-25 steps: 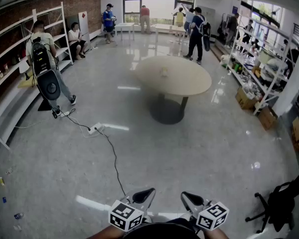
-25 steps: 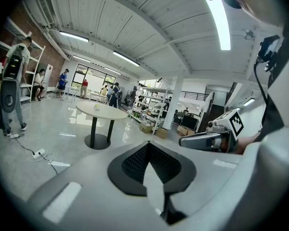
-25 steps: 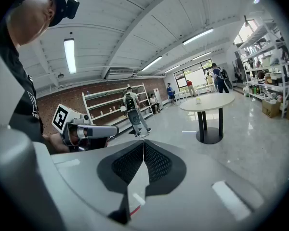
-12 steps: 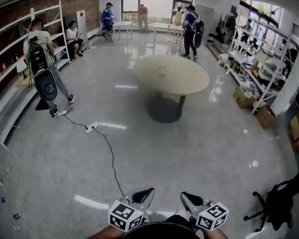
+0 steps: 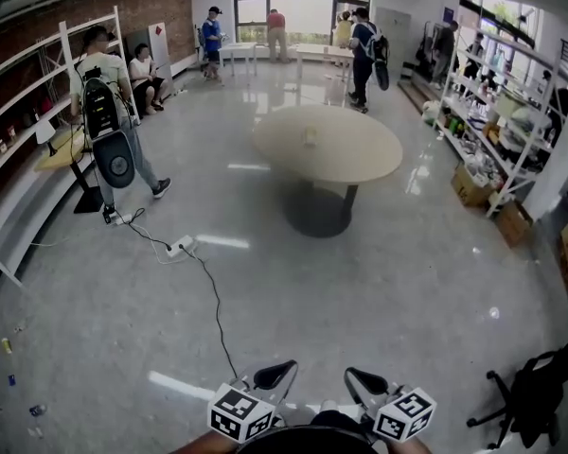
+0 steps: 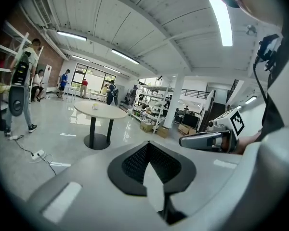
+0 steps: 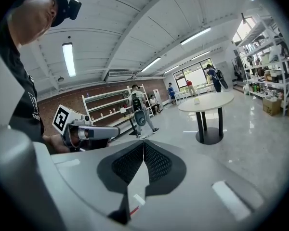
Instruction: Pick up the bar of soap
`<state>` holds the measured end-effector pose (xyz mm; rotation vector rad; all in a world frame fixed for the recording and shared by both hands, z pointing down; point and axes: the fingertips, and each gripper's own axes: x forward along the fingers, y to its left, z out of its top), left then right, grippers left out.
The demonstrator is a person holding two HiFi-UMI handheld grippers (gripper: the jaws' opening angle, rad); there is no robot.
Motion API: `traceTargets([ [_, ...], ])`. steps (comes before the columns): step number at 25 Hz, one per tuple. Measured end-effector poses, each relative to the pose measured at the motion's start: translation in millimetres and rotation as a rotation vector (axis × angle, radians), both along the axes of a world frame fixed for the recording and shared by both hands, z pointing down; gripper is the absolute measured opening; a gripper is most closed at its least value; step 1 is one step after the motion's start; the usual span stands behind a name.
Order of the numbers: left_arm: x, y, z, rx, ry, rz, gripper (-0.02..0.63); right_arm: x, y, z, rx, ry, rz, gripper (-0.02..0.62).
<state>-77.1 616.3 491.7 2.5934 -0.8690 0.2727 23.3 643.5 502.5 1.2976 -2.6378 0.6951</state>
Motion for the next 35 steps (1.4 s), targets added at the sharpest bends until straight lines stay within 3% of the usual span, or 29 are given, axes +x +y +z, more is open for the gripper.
traceTargets([
  [6,27.6,-30.9,-9.5,-0.124,0.115,-0.065,0.006,34.0,-38.7,-13.8,0.024,-0.027,-0.032,0.009],
  [12,83.0,-61.3,-10.7,-0.111,0.090,-0.087,0.008,94.4,-75.5,-15.6,0.049,-0.052,-0.043,0.009],
  [19,131.7,-92.7,-6.5,-0.209,0.203,-0.155,0.008,152.1,-99.3,-9.7,0.034,-0.086,-0.068,0.006],
  [25,150.7,-100.8,-5.6,-0.160,0.128,-0.187,0.006,172.4,-111.7,-12.6,0.037,-0.121,-0.103,0.006],
  [35,164.9,-112.5,-10.4,-0.172,0.065,-0.201,0.007,182.7,-135.0,-10.2,-0.004,-0.144,-0.135,0.006],
])
